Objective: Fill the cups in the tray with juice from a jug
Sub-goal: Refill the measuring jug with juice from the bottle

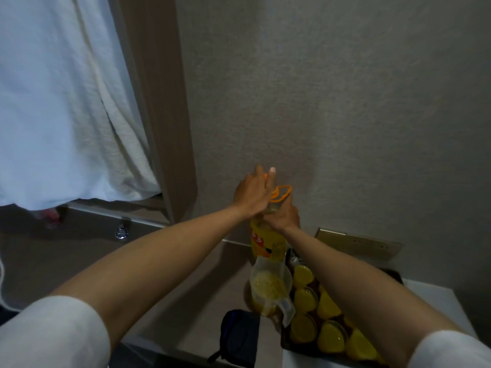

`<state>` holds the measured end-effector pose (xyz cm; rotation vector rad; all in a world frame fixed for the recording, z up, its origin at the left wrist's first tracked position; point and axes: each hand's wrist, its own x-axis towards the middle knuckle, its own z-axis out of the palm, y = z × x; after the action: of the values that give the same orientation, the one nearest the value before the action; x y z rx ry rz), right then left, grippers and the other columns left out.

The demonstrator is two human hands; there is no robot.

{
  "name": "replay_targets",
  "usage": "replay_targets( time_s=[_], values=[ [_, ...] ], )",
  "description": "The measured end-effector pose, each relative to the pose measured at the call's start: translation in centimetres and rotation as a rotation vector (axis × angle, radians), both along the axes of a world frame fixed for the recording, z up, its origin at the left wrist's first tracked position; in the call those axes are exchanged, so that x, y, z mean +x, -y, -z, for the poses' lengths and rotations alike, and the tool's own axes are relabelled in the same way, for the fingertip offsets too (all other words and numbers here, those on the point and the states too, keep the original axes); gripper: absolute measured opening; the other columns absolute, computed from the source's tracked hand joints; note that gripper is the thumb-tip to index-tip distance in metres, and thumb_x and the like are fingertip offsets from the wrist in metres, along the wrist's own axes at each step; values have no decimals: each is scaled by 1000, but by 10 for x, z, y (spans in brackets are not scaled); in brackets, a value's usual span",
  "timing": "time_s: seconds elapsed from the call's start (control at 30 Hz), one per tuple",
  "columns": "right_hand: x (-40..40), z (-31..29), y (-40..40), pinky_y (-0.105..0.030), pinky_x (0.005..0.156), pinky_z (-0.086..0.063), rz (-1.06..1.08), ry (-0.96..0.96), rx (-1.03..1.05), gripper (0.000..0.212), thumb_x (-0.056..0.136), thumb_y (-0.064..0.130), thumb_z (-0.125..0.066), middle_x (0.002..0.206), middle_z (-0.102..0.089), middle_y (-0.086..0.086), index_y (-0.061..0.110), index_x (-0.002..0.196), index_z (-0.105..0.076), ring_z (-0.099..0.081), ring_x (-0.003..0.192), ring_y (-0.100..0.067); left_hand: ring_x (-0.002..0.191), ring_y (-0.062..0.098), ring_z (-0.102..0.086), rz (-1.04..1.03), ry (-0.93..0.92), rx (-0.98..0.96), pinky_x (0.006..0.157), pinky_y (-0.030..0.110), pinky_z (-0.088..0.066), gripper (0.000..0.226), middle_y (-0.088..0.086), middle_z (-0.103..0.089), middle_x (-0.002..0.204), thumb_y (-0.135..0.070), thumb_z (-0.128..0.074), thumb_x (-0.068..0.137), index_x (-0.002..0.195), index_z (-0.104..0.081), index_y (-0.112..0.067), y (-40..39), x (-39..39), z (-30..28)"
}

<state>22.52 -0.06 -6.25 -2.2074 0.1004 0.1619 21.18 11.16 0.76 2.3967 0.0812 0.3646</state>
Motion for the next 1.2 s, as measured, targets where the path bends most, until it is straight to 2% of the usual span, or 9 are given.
replay_targets(
  time_s=[0.1,0.2,0.4,0.5,0.57,0.7,0.9,1.0,1.2],
  values=[
    [3,17,3,-39,88,-48,25,2,11,116,51,59,-85,135,-59,-18,21,146,-31,-58,124,-42,108,48,-62,56,-85,61,84,47,-49,55,31,-65,116,-50,-36,106,129,-43,-1,-5,9,12],
    [1,34,5,-39,86,-48,29,0,16,119,45,60,-77,133,-59,-20,22,147,-30,-59,121,-43,115,44,-58,136,-110,100,92,45,-47,52,28,-61,124,-45,-44,106,129,-46,2,-6,13,22],
    [12,77,11,-41,88,-53,71,4,-3,114,48,59,-82,126,-61,-18,25,145,-33,-62,114,-42,125,40,-46,238,-191,217,106,42,-37,47,24,-50,133,-37,-59,97,125,-51,0,-5,26,38],
    [17,96,11,-40,91,-51,71,-9,-7,105,53,50,-81,129,-58,-18,24,145,-35,-60,116,-43,114,38,-53,301,-180,238,96,39,-41,35,21,-57,119,-26,-70,86,109,-59,-2,-5,33,41],
    [30,117,14,-38,92,-52,57,-12,-24,103,50,56,-76,126,-60,-13,27,142,-40,-61,114,-39,106,38,-58,338,-165,266,88,39,-44,29,20,-62,110,-23,-73,82,102,-64,-3,-5,37,42],
    [51,163,21,-38,94,-55,89,28,-5,104,46,63,-78,120,-66,-7,22,138,-53,-65,112,-30,111,36,-61,379,-199,348,91,41,-49,36,17,-67,118,-26,-77,82,113,-70,-8,-3,43,42],
    [75,241,29,-43,90,-60,109,76,122,106,46,71,-90,116,-67,-1,33,136,-49,-69,106,-21,111,38,-64,388,-273,476,88,39,-50,42,21,-67,118,-30,-83,80,111,-69,-6,11,51,31],
    [68,233,29,-39,83,-61,118,56,97,98,47,66,-89,110,-68,-1,28,131,-55,-71,97,-15,112,39,-64,331,-273,625,87,41,-52,55,22,-64,122,-43,-80,83,117,-65,-2,22,50,23],
    [36,176,21,-31,88,-55,91,75,41,94,47,65,-80,112,-67,0,23,129,-60,-67,103,-16,118,35,-63,241,-245,766,92,39,-52,55,18,-65,127,-53,-56,99,125,-65,-5,35,43,33]
  ],
)
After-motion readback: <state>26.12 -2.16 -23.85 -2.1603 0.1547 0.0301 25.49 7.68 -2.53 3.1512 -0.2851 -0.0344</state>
